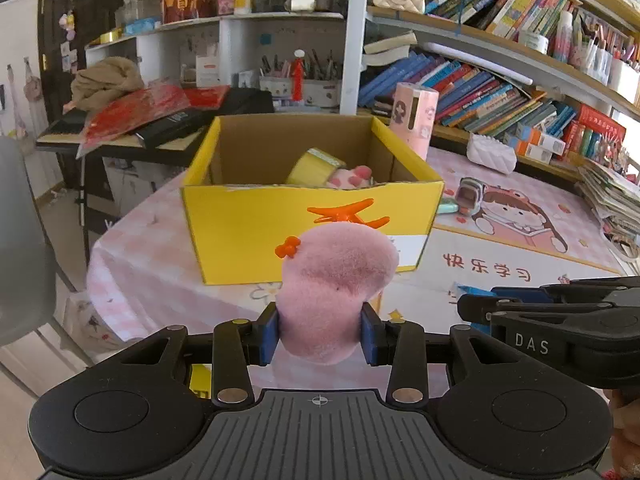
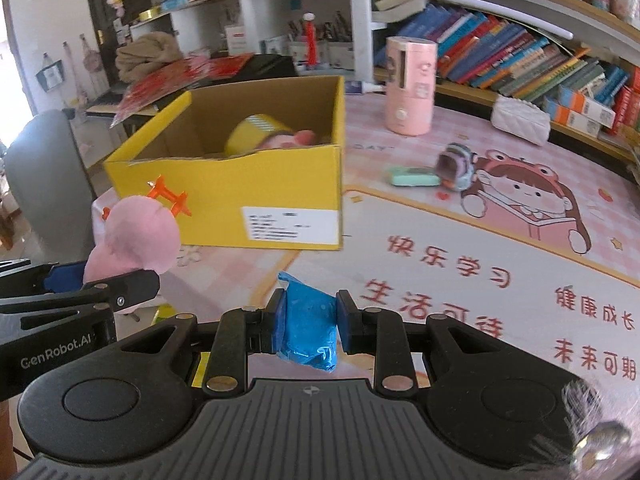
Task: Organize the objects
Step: 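Carry the pink chick and blue bag with both tools over the yellow box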
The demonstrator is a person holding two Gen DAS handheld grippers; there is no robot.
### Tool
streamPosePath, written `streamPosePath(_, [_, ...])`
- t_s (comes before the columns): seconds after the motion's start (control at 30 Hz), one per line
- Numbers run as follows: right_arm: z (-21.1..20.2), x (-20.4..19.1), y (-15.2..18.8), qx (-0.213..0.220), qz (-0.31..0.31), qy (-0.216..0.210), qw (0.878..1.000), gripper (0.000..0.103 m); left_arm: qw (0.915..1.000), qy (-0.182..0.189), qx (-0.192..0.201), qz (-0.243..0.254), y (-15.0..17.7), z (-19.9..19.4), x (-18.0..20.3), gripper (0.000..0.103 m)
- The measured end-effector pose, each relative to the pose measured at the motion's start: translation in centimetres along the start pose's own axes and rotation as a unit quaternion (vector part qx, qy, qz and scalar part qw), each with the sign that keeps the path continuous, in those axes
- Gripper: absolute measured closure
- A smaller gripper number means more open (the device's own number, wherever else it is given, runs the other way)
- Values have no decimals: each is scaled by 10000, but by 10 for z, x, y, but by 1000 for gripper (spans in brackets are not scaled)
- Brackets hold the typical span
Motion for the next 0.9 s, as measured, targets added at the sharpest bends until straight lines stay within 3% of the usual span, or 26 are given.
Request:
streamPosePath(0.5, [-6, -41, 1, 155, -10, -38, 9999, 79, 9998, -27, 174, 84, -1, -19, -33, 65])
streamPosePath(0.9, [0, -49, -19, 308, -86, -11, 9995, 79, 9986, -53, 519, -7, -32, -5, -43, 65])
Point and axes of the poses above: each gripper's, at about its wrist camera, not at the fingertips, and z roughly the way its jaws point, x to its right, y to its underside, the point moved 8 cm from there along z, roughly the way its jaws point, and after that the axes turned 15 degrees about x, right-handed, at the moved point
